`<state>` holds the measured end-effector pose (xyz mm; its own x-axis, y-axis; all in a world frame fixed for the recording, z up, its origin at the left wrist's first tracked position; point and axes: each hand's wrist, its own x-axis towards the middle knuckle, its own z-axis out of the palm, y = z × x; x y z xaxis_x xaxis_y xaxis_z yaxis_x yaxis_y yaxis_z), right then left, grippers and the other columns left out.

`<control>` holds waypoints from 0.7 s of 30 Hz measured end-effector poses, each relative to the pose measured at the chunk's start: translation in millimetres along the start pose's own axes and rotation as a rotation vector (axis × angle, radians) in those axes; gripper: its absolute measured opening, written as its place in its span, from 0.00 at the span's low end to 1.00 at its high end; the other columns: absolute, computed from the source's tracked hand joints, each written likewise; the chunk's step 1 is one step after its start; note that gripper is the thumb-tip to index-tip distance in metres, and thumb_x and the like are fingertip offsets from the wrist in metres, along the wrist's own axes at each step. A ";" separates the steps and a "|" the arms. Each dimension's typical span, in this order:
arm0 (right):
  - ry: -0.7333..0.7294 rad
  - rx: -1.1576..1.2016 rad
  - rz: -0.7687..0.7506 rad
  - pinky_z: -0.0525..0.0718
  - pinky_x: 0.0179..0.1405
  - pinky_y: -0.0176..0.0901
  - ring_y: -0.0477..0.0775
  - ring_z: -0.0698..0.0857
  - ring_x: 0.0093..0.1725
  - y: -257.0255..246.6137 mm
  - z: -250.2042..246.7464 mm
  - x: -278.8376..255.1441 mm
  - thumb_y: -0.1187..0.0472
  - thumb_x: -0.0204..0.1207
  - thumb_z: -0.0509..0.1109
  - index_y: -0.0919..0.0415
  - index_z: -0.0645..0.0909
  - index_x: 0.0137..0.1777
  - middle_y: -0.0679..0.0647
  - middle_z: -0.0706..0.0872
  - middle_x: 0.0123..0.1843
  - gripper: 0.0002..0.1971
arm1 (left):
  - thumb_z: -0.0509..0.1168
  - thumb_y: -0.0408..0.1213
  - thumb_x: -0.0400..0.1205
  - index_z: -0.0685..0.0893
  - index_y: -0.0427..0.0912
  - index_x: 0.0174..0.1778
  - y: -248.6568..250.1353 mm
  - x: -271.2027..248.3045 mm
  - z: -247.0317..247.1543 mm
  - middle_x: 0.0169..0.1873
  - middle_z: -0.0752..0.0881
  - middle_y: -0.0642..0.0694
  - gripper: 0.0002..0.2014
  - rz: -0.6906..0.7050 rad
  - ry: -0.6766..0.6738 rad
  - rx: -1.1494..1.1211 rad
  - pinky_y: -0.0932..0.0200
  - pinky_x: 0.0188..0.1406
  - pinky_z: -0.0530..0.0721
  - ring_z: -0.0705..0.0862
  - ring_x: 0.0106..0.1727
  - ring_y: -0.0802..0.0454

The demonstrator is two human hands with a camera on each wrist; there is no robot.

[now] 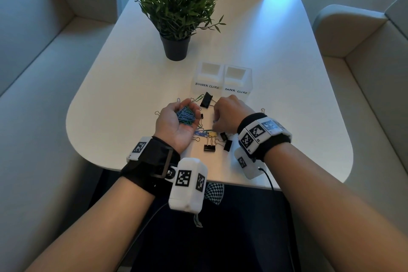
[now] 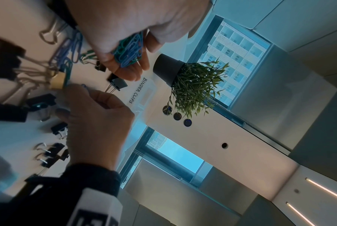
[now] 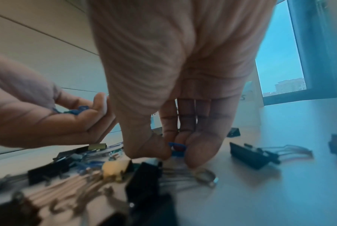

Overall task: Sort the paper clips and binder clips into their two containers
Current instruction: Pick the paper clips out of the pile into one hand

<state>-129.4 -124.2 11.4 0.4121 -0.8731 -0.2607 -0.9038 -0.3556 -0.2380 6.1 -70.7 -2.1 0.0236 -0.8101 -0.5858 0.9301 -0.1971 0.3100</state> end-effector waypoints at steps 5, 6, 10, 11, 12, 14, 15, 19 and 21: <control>0.072 0.042 -0.023 0.77 0.33 0.38 0.54 0.83 0.42 3.1 1.8 0.3 0.65 0.65 0.75 0.57 0.82 0.37 0.54 0.83 0.43 0.05 | 0.54 0.34 0.85 0.81 0.35 0.41 -1.1 0.2 -1.0 0.37 0.82 0.41 0.13 -0.007 -0.002 0.001 0.62 0.33 0.85 0.82 0.36 0.50; 0.079 0.035 -0.032 0.77 0.34 0.38 0.54 0.83 0.41 3.2 2.0 -0.1 0.66 0.66 0.74 0.58 0.83 0.37 0.54 0.83 0.43 0.04 | 0.54 0.34 0.85 0.81 0.35 0.42 -1.6 0.3 -1.1 0.37 0.82 0.40 0.13 -0.009 -0.004 0.001 0.62 0.32 0.85 0.82 0.36 0.50; 0.095 0.031 -0.034 0.80 0.35 0.39 0.55 0.84 0.41 4.1 1.3 0.6 0.66 0.67 0.75 0.61 0.86 0.39 0.55 0.85 0.43 0.02 | 0.54 0.33 0.84 0.81 0.36 0.42 -2.4 0.7 -1.2 0.39 0.82 0.40 0.11 -0.013 -0.015 0.002 0.62 0.32 0.85 0.82 0.36 0.50; 0.092 0.029 -0.024 0.82 0.35 0.40 0.55 0.85 0.41 4.5 1.9 2.2 0.66 0.66 0.75 0.61 0.85 0.39 0.56 0.85 0.43 0.02 | 0.54 0.34 0.84 0.81 0.36 0.42 -2.5 1.3 -1.0 0.39 0.82 0.40 0.12 -0.011 -0.016 0.003 0.62 0.32 0.85 0.82 0.36 0.50; 0.082 0.024 -0.014 0.84 0.35 0.41 0.55 0.85 0.41 4.6 2.8 3.7 0.65 0.66 0.75 0.61 0.84 0.38 0.56 0.84 0.43 0.03 | 0.54 0.34 0.84 0.81 0.35 0.42 -2.6 1.8 -0.9 0.38 0.81 0.40 0.12 -0.011 -0.015 0.003 0.62 0.32 0.85 0.82 0.36 0.51; 0.065 0.019 0.010 0.88 0.37 0.47 0.57 0.85 0.40 4.4 5.1 7.2 0.63 0.63 0.75 0.61 0.82 0.38 0.57 0.84 0.43 0.06 | 0.53 0.34 0.85 0.81 0.35 0.41 -3.1 3.2 -0.5 0.38 0.81 0.41 0.13 -0.012 -0.014 0.002 0.62 0.31 0.85 0.81 0.36 0.50; 0.060 0.022 0.022 0.88 0.38 0.48 0.57 0.84 0.40 4.3 5.2 8.4 0.62 0.62 0.76 0.61 0.82 0.37 0.57 0.84 0.43 0.07 | 0.53 0.35 0.85 0.80 0.35 0.42 -3.3 3.9 -0.2 0.38 0.81 0.41 0.13 -0.013 -0.015 0.001 0.63 0.30 0.85 0.81 0.37 0.50; 0.008 0.035 0.050 0.88 0.34 0.46 0.56 0.84 0.38 4.4 3.8 10.8 0.59 0.60 0.78 0.58 0.79 0.33 0.56 0.82 0.40 0.09 | 0.52 0.36 0.86 0.80 0.35 0.42 -2.2 4.5 1.5 0.36 0.80 0.41 0.14 -0.008 -0.013 0.007 0.62 0.31 0.84 0.81 0.37 0.51; -0.011 0.031 0.047 0.86 0.33 0.44 0.56 0.84 0.39 3.8 3.9 10.6 0.58 0.60 0.78 0.56 0.76 0.31 0.56 0.81 0.40 0.11 | 0.53 0.36 0.86 0.80 0.35 0.42 -1.1 4.3 1.9 0.37 0.81 0.41 0.14 -0.008 -0.009 0.020 0.61 0.32 0.84 0.81 0.36 0.51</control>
<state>-128.0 -133.6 4.1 0.3708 -0.8846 -0.2827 -0.9183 -0.3038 -0.2538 4.5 -75.0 -3.6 0.0126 -0.8136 -0.5813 0.9227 -0.2146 0.3203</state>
